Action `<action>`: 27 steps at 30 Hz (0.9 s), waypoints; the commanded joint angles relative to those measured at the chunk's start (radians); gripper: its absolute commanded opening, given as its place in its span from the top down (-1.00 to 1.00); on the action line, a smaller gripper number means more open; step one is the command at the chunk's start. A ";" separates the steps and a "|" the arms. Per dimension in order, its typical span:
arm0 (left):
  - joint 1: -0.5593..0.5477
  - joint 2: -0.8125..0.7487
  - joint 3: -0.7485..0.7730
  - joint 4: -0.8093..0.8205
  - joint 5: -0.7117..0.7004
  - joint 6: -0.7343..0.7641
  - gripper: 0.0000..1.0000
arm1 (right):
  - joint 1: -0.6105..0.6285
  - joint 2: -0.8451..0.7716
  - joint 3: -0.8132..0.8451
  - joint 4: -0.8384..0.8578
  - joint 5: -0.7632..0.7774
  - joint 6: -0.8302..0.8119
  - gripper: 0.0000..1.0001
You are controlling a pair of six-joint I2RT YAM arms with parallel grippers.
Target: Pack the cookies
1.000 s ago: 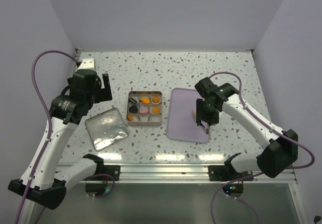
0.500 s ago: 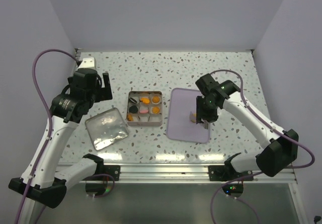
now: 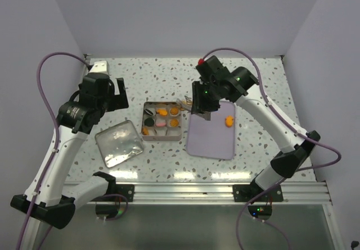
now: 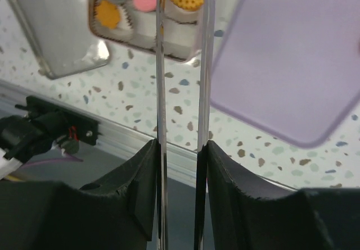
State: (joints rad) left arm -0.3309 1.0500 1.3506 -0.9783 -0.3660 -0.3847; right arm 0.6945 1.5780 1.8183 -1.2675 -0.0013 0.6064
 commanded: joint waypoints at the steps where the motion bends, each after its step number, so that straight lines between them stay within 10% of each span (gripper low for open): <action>1: -0.007 -0.004 0.032 0.047 0.022 -0.029 -1.00 | 0.091 0.066 0.108 -0.006 -0.052 0.024 0.24; 27: -0.007 -0.130 -0.030 -0.020 -0.031 -0.043 -1.00 | 0.266 0.266 0.059 0.103 -0.058 0.046 0.27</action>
State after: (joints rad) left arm -0.3309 0.9337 1.3266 -0.9977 -0.3695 -0.4271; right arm 0.9531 1.8389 1.8732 -1.1980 -0.0521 0.6514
